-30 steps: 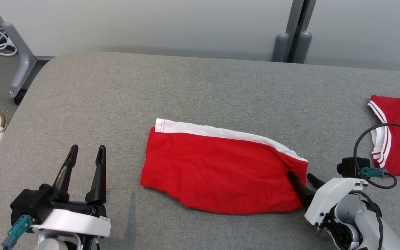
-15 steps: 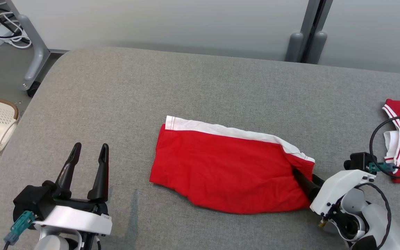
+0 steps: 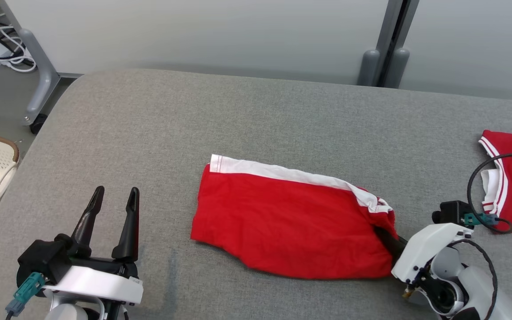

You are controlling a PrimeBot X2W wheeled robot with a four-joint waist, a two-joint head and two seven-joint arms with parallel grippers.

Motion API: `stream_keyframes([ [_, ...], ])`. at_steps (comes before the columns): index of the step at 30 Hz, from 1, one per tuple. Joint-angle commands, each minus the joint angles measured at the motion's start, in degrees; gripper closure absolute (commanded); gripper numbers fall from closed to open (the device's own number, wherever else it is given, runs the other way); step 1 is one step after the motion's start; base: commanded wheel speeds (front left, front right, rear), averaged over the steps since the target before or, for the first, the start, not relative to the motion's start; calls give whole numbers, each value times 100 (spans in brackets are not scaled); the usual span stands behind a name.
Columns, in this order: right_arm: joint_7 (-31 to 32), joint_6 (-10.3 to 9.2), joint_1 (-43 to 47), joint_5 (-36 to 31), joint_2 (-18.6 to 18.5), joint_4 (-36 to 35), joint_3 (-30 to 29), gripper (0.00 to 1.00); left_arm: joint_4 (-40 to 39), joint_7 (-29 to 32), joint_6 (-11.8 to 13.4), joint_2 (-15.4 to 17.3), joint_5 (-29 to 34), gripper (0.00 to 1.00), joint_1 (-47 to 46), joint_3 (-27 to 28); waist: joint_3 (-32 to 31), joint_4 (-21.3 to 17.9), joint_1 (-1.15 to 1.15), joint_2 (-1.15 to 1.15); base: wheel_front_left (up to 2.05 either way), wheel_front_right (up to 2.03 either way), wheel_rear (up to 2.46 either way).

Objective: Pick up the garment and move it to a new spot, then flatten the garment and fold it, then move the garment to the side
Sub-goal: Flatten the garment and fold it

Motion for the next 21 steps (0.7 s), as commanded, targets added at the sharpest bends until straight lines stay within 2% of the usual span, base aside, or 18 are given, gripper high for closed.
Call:
stream_keyframes([
  [1,-52,-1,80,50,-166,-23,-15,100,8,-2,-7,37,17,0,24,14,-52,-70,0,0,0,0,0],
  [7,-94,-1,231,-6,-570,-205,-214,100,-20,-2,-8,39,24,0,109,37,-142,-340,0,0,0,0,0],
  [14,222,-1,530,-317,-925,-694,-637,100,-46,-2,-9,-10,29,0,194,23,-201,-659,0,0,0,0,0],
  [17,387,0,623,-422,-955,-973,-785,100,-50,-2,-9,-13,37,0,196,19,-206,-699,0,0,0,0,0],
  [21,850,0,876,-372,-920,-1805,-1081,100,-26,-2,-9,9,35,0,194,-38,-208,-731,0,0,0,0,0],
])
